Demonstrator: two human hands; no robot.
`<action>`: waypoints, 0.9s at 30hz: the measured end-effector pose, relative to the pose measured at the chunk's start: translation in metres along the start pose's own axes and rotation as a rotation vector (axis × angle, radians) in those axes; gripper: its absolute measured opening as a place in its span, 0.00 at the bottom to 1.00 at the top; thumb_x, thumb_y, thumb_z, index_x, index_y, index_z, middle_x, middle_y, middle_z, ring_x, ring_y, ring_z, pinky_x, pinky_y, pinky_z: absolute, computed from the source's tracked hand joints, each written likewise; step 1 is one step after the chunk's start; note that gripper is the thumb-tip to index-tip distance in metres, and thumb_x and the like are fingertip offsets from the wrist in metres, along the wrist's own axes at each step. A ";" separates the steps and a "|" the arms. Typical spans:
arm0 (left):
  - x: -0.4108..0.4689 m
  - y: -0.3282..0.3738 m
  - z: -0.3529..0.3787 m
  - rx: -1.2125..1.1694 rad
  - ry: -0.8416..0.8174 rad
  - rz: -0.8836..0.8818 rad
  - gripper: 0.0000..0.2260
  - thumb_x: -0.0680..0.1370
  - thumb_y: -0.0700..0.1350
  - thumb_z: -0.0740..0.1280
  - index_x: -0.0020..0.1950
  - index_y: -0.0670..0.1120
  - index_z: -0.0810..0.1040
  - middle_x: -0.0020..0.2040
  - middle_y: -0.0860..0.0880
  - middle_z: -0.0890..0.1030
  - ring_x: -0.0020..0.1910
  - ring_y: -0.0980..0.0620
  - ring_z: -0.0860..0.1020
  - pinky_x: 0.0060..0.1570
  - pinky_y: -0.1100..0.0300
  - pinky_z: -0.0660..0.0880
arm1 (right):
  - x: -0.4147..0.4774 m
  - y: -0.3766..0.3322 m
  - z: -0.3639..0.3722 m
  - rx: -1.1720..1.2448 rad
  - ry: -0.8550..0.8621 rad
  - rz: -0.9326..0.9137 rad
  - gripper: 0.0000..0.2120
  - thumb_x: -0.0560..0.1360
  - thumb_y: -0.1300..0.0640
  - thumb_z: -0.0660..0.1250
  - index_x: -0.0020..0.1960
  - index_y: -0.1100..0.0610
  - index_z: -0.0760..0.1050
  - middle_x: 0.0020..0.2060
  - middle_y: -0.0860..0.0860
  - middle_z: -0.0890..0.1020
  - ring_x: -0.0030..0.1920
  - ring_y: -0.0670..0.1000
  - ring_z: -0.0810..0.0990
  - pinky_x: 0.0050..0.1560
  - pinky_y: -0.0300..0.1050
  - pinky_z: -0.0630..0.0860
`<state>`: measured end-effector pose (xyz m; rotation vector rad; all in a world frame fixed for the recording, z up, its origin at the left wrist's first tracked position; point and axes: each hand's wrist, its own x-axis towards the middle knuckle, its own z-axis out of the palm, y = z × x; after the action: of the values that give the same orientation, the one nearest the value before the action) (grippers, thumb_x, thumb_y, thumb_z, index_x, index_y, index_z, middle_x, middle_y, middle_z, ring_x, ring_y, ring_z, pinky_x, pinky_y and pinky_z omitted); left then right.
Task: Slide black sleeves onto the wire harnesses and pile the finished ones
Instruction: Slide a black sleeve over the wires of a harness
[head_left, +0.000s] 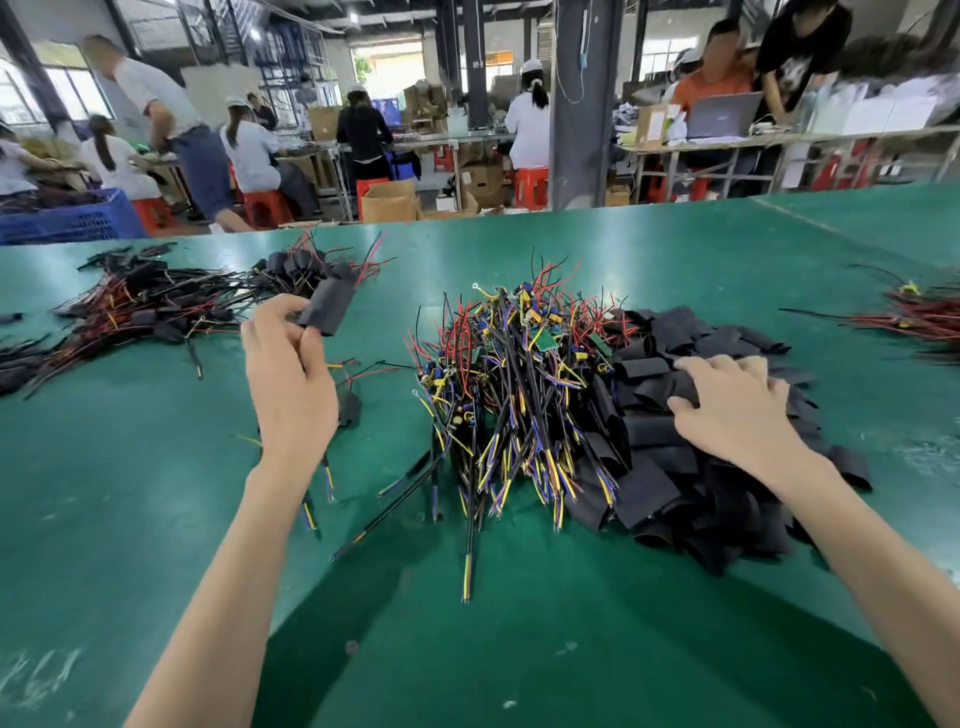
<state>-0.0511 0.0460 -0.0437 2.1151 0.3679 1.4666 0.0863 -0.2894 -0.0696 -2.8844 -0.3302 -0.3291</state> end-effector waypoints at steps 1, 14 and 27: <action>0.002 -0.010 -0.002 0.069 -0.014 -0.052 0.13 0.77 0.31 0.57 0.60 0.39 0.71 0.40 0.46 0.71 0.44 0.47 0.66 0.43 0.60 0.60 | 0.001 0.001 0.002 -0.032 -0.028 -0.009 0.23 0.76 0.53 0.61 0.70 0.50 0.66 0.65 0.54 0.71 0.66 0.60 0.61 0.63 0.56 0.59; -0.008 -0.049 0.003 0.681 -0.291 -0.515 0.17 0.75 0.38 0.61 0.62 0.48 0.78 0.59 0.33 0.70 0.59 0.36 0.66 0.60 0.49 0.61 | -0.010 -0.014 -0.014 0.601 0.301 -0.143 0.14 0.77 0.51 0.65 0.62 0.51 0.74 0.54 0.56 0.65 0.40 0.50 0.72 0.52 0.33 0.63; -0.053 0.016 0.057 0.254 -0.673 -0.096 0.13 0.75 0.56 0.67 0.49 0.48 0.78 0.46 0.51 0.80 0.47 0.49 0.76 0.50 0.55 0.73 | -0.016 -0.022 -0.019 0.903 0.248 -0.052 0.22 0.82 0.46 0.50 0.48 0.65 0.69 0.35 0.52 0.70 0.36 0.51 0.67 0.40 0.46 0.63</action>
<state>-0.0198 -0.0093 -0.0912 2.5918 0.3974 0.6086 0.0617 -0.2761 -0.0513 -1.9326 -0.3814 -0.4074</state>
